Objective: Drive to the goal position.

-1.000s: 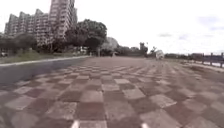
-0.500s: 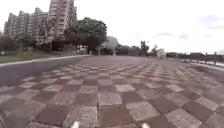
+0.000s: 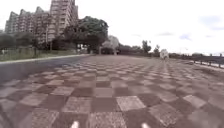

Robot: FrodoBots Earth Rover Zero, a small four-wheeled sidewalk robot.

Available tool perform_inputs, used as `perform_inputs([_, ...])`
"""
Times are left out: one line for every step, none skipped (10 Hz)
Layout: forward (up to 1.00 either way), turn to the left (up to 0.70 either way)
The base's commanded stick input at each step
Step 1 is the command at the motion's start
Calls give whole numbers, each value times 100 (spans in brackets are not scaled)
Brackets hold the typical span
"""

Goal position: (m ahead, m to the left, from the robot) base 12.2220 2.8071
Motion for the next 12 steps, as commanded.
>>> perform_inputs([100, 0])
perform_inputs([100, 0])
perform_inputs([100, 0])
perform_inputs([100, 0])
perform_inputs([100, 0])
perform_inputs([100, 0])
perform_inputs([100, 0])
perform_inputs([100, 0])
perform_inputs([100, 0])
perform_inputs([100, 0])
perform_inputs([100, 0])
perform_inputs([100, 0])
